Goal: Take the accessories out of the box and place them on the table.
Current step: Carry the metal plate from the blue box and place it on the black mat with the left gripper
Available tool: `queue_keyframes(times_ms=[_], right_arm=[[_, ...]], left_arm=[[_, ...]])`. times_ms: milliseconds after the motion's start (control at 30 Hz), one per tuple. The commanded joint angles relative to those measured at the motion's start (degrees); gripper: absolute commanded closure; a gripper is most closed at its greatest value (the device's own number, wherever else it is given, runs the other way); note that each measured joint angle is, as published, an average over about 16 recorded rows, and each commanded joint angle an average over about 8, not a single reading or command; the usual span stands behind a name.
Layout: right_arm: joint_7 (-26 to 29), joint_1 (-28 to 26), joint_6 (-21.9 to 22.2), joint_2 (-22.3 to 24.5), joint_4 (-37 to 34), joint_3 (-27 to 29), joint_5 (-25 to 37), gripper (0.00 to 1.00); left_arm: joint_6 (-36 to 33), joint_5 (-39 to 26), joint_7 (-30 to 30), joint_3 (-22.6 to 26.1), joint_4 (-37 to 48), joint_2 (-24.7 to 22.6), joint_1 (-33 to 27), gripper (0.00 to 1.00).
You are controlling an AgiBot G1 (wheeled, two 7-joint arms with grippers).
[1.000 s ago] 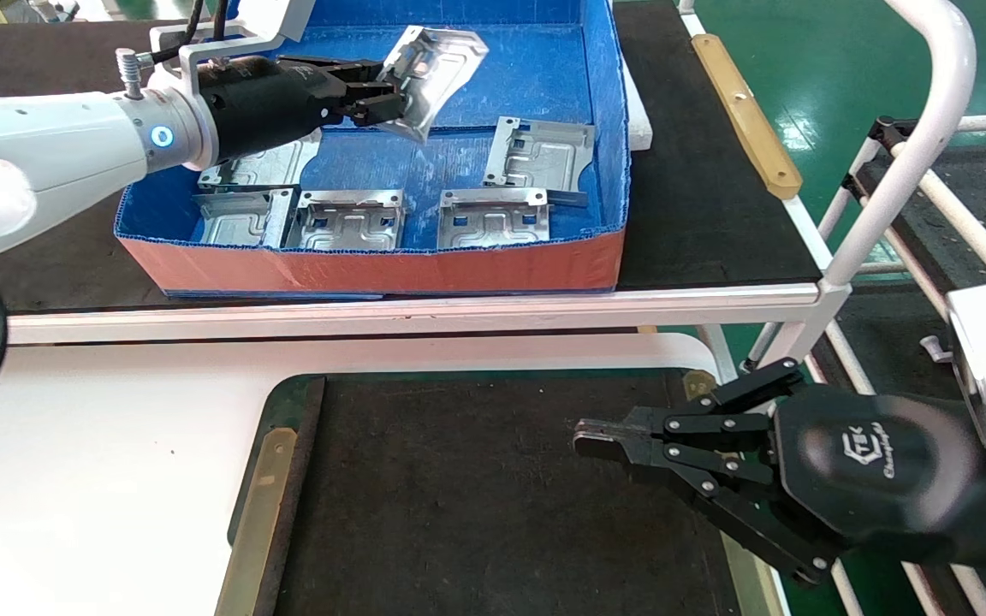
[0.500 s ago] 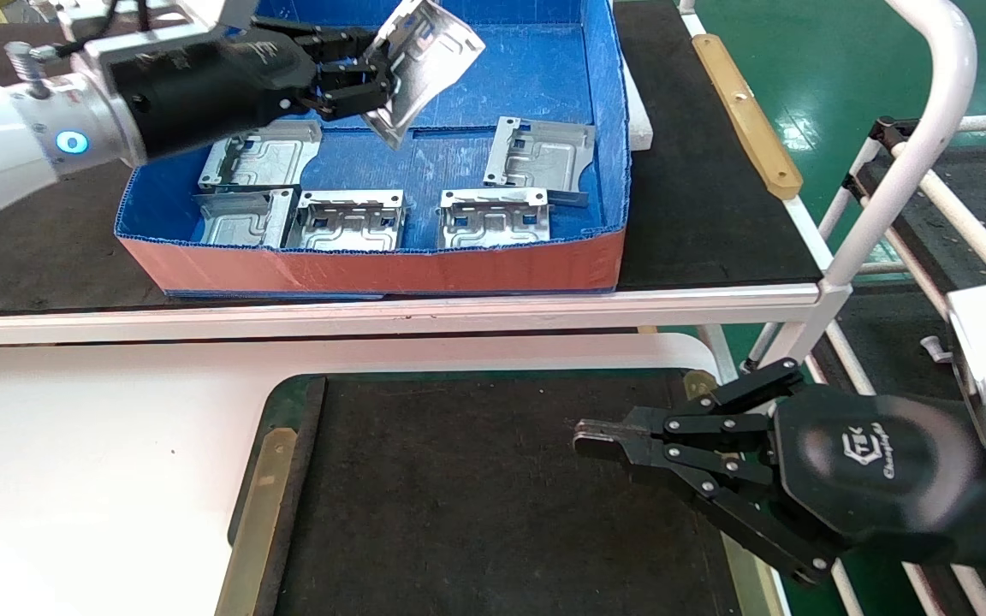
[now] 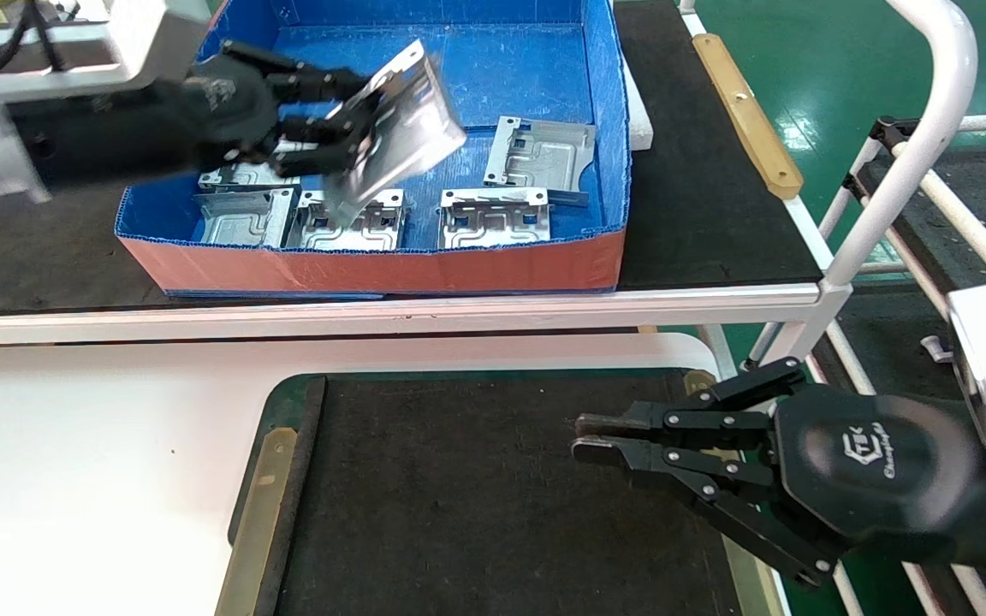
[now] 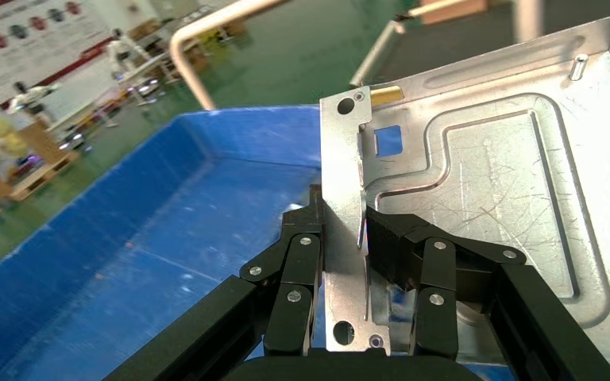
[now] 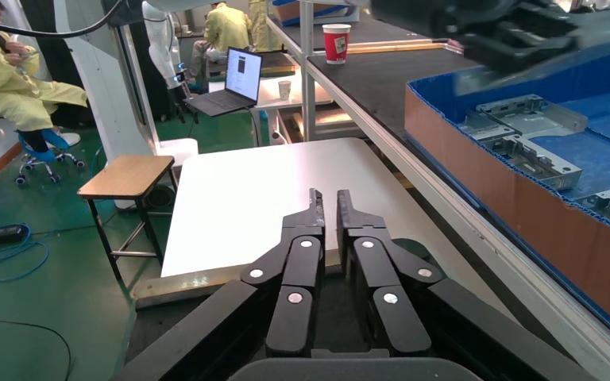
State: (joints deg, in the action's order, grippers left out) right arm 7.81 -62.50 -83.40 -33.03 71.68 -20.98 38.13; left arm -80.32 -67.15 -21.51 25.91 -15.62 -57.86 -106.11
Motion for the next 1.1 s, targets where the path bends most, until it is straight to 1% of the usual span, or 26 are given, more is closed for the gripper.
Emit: queue_keyframes(times_ms=[33, 233, 467, 633, 800, 933, 1100], right_arm=[[0.00, 0.00, 0.00, 0.00, 0.00, 0.00, 0.00, 0.00], [0.00, 0.00, 0.00, 0.00, 0.00, 0.00, 0.00, 0.00], [0.00, 0.00, 0.00, 0.00, 0.00, 0.00, 0.00, 0.00], [0.00, 0.00, 0.00, 0.00, 0.00, -0.01, 0.00, 0.00], [0.00, 0.00, 0.00, 0.00, 0.00, -0.01, 0.00, 0.00], [0.00, 0.00, 0.00, 0.00, 0.00, -0.01, -0.01, 0.00], [0.00, 0.00, 0.00, 0.00, 0.00, -0.01, -0.01, 0.00]], left_arm=[[-2.57, -0.26, -0.21, 0.33, -0.16, 1.13, 0.22, 1.00], [-8.40, 1.35, -1.00, -0.07, -4.44, 4.31, 3.27, 1.00], [-10.95, 5.35, -1.92, 0.79, -13.94, 7.46, 8.21, 1.00], [-11.05, 9.27, -2.26, 3.46, -22.01, 10.29, 12.01, 1.00], [-10.62, 11.97, -2.31, 6.60, -27.42, 12.42, 15.02, 1.00], [-9.67, 12.04, -2.28, 9.06, -30.47, 12.89, 17.31, 1.00], [-6.41, 10.72, -1.63, 11.07, -34.07, 11.91, 20.95, 1.00]])
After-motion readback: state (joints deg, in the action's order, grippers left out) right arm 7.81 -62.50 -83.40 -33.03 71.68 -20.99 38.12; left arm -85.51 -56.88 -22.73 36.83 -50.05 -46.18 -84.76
